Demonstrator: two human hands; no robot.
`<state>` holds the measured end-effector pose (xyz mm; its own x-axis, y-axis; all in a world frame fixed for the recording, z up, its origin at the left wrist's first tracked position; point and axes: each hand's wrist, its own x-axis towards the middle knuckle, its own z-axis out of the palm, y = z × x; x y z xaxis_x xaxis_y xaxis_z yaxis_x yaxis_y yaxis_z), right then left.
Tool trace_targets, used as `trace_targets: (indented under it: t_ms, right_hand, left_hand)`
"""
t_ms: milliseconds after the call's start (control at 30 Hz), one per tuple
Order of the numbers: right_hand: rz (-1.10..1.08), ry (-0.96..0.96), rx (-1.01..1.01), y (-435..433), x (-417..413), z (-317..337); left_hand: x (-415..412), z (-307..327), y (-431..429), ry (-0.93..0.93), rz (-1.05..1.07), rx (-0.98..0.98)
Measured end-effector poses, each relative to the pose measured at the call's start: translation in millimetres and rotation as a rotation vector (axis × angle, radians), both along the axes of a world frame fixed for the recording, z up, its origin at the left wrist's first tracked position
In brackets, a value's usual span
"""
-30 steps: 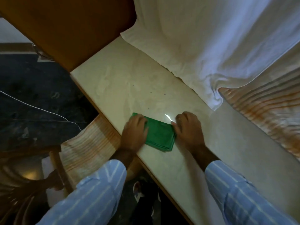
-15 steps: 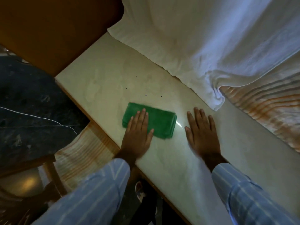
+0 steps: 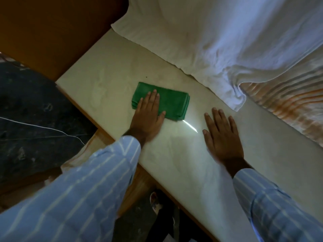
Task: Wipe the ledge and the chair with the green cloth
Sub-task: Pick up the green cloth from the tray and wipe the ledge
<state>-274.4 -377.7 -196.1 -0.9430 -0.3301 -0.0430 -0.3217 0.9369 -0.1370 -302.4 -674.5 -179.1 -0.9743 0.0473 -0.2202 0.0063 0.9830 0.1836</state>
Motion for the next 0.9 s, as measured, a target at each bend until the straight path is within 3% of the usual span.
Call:
trace_targets:
  t_ms: [167,267,367,467,767,900]
  right_hand:
    - [0.000,-0.014,-0.001,-1,0,3]
    - [0.000,-0.021,0.000,-2,-2,5]
    - [-0.006,-0.002,-0.006,-1,-1,4]
    - [-0.006,0.020,-0.014,0,-3,1]
    - [-0.009,0.040,0.003,0,-2,-6]
    - [-0.015,0.049,0.004,0,-2,-6]
  left_hand:
    - [103,-1,-1,0.003,-0.071,0.037]
    - [123,-3,-12,-0.033,-0.009,-0.018]
    - [95,-1,-31,-0.026,0.179,-0.052]
    - [43,1,-56,-0.047,0.221,-0.050]
    - [-99,15,-70,-0.141,-0.062,-0.029]
    - [-123,15,-62,-0.127,-0.107,-0.058]
